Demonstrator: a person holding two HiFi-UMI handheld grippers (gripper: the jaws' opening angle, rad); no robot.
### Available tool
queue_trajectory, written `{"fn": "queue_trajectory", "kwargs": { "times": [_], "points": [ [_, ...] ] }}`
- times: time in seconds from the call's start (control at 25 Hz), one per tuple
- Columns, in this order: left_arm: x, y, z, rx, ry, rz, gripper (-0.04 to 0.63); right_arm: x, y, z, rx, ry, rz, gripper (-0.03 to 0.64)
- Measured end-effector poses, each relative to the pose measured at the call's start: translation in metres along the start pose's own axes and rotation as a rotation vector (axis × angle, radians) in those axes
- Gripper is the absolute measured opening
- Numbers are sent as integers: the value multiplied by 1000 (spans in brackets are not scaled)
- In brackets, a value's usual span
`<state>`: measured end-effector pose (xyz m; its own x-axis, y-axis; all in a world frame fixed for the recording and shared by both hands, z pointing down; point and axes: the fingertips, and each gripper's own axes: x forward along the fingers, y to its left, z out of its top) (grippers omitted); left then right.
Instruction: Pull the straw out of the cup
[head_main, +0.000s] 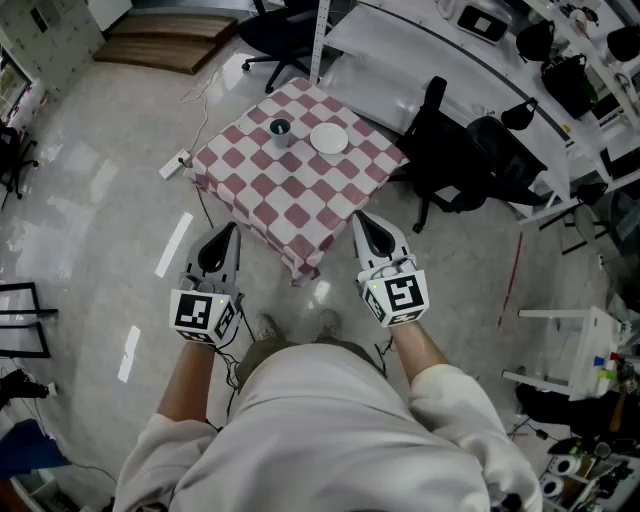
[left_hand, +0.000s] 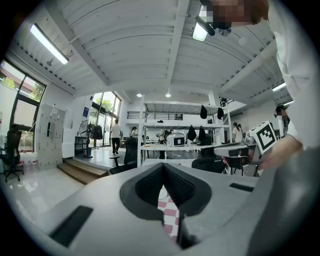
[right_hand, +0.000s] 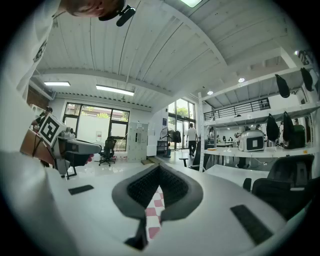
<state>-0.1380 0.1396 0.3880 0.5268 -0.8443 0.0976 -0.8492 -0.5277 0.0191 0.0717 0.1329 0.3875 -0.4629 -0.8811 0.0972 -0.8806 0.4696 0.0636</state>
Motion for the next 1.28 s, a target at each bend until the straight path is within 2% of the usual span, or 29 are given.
{"fn": "queue_trajectory", "kwargs": {
  "times": [0.52, 0.8, 1.28],
  "points": [
    [-1, -6, -3, 0, 3, 11, 5, -8, 3, -8, -4, 8, 26, 3],
    [10, -18, -2, 15, 7, 15, 5, -13, -2, -9, -13, -8, 67, 3],
    [23, -31, -8, 19, 2, 91, 5, -16, -24, -24, -26, 3, 149, 3]
  ]
}}
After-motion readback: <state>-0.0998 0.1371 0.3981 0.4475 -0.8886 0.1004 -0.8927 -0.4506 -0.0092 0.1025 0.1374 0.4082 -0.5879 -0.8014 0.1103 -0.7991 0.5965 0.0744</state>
